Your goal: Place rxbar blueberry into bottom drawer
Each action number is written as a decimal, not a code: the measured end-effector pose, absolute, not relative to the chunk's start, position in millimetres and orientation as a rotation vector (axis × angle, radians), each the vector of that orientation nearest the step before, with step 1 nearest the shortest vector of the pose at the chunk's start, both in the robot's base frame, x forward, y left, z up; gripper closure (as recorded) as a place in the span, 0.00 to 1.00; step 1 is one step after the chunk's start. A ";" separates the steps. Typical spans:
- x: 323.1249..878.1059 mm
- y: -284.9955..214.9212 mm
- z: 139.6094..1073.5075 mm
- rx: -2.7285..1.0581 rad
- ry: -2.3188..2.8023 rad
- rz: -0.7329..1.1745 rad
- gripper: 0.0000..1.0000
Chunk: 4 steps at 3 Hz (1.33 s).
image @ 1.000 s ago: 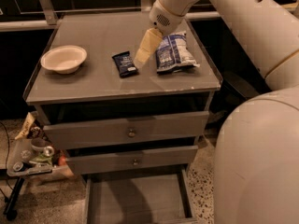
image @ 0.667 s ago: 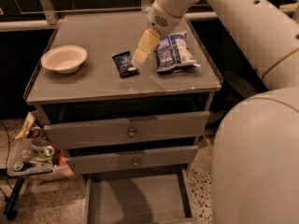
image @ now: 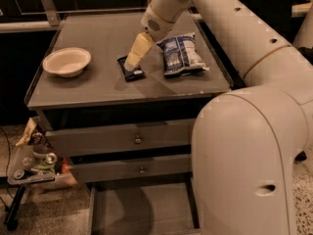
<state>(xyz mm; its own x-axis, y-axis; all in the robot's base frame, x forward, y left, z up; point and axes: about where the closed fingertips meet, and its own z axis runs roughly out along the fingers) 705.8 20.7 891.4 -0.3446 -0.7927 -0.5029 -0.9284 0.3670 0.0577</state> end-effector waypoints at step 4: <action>726.8 31.7 856.9 -1.380 2.365 0.442 0.00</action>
Offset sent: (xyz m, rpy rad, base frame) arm 0.0155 0.0199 -0.0346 -0.0079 0.1089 -0.0102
